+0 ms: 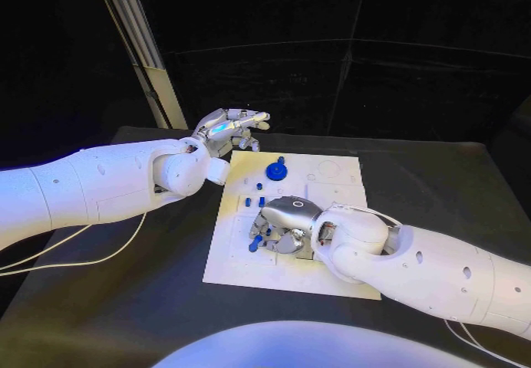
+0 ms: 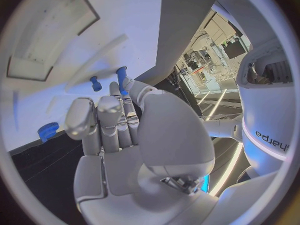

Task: Assemble the parts on the task board

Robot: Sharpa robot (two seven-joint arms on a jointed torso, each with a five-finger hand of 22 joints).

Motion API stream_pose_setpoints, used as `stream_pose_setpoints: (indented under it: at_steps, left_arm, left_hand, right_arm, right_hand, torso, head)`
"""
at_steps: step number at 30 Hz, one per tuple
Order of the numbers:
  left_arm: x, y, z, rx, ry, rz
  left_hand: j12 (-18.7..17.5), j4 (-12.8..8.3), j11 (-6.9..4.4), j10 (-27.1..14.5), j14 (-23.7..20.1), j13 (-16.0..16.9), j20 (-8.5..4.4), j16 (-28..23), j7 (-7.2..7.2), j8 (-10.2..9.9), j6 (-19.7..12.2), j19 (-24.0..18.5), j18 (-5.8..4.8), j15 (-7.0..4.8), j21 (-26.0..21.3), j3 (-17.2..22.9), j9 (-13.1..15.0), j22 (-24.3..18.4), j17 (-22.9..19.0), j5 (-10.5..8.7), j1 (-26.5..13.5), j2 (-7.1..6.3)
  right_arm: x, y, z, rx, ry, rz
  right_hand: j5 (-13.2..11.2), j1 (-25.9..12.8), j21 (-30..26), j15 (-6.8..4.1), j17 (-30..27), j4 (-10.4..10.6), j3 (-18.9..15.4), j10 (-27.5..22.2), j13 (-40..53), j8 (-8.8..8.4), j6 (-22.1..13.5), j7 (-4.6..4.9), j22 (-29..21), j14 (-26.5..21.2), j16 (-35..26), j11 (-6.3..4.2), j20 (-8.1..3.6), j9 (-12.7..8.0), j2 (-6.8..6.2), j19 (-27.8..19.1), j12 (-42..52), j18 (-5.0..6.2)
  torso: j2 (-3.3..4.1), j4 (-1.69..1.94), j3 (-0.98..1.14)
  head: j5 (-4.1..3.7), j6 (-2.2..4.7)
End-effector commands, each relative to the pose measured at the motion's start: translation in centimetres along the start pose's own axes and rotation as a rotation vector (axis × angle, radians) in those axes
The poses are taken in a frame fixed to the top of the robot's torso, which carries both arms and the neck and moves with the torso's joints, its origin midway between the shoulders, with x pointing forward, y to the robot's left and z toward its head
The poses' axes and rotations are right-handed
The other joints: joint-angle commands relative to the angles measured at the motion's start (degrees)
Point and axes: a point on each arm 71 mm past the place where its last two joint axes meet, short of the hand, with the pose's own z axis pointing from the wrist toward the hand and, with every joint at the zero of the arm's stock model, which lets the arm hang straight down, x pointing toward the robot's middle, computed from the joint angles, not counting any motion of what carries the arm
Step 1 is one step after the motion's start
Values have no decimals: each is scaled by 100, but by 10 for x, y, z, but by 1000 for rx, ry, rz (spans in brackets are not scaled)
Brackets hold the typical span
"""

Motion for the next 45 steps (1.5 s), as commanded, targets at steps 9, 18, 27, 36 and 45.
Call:
stream_pose_setpoints:
  at_steps: [9,18,27,36,45]
  left_arm:
    - [2,-1,1,3,13,-8]
    - [2,-1,1,0,15,-9]
    - [1,-1,1,-4,16,-10]
    - [-1,-1,-1,-4,12,-9]
    - [-4,-2,-4,-5,4,-7]
  left_hand:
    - [10,-7,2,-24,-53,-5,9,12,5,38,-27,46,35,0,-19,-29,-6,-5,-5,-37,29,12]
    - [10,-7,2,-24,-53,-5,9,12,5,38,-27,46,35,0,-19,-29,-6,-5,-5,-37,29,12]
    - [15,-2,4,-31,-59,-6,10,9,7,41,-32,48,35,1,-25,-42,-6,-10,-20,-39,32,15]
    - [15,-2,4,-31,-59,-6,10,9,7,41,-32,48,35,1,-25,-42,-6,-10,-20,-39,32,15]
    - [15,-2,4,-31,-59,-6,10,9,7,41,-32,48,35,1,-25,-42,-6,-10,-20,-39,32,15]
  right_arm:
    - [5,12,2,-27,5,-74]
    - [3,12,2,-31,-39,-72]
    - [-1,13,0,-46,-98,-41]
    - [-10,-4,-34,-19,-170,71]
    - [-31,-56,-104,253,-212,314]
  right_hand:
    - [22,-85,-16,53,-80,-13,13,-64,-14,-37,-78,69,-75,15,-30,67,37,-22,-96,-68,-131,-95]
    - [23,-354,-327,223,-588,42,-173,-829,-29,-96,-759,204,-597,-209,-376,266,201,-75,-351,-461,-402,9]
    - [43,-349,-1173,312,-1774,148,-1257,-1561,15,-64,-1682,301,-1841,-752,-1183,369,313,-57,-312,-1277,-223,239]
    - [212,-109,-1253,288,-2002,277,-1762,-1391,32,-10,-1295,285,-1889,-689,-1183,332,277,-9,-118,-1152,219,235]
    - [497,-512,95,-52,-65,670,-1951,549,496,277,-592,-24,180,105,377,-103,-2,75,-35,182,1351,-150]
  torso:
    - [-1,4,-4]
    - [-3,0,-4]
    - [0,-3,1]
    - [-16,-9,-3]
    - [-47,-108,-8]
  head:
    - [-8,-3]
    - [-3,14]
    - [-5,28]
    - [-26,60]
    - [-228,166]
